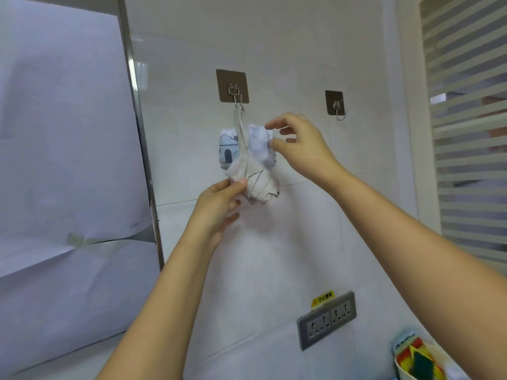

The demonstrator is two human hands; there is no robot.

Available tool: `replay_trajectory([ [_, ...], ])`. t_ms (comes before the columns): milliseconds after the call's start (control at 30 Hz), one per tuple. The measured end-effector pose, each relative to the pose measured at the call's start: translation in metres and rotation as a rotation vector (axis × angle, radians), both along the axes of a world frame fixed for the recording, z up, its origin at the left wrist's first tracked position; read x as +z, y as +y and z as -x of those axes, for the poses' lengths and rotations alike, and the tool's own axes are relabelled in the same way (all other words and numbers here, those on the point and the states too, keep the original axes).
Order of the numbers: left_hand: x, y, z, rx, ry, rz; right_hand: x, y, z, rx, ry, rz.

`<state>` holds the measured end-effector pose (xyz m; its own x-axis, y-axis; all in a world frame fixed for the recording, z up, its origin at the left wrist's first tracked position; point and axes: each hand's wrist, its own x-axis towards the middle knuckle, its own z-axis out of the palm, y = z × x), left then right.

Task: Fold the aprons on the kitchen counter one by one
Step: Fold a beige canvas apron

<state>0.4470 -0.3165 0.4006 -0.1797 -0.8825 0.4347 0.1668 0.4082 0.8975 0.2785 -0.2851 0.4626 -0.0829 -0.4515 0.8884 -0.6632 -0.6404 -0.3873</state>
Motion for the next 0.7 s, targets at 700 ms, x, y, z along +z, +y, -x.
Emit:
replay_trajectory([
  [700, -0.008, 0.015, 0.036, -0.166, 0.229, -0.082, -0.077, -0.014, -0.045, -0.163, -0.368, -0.063],
])
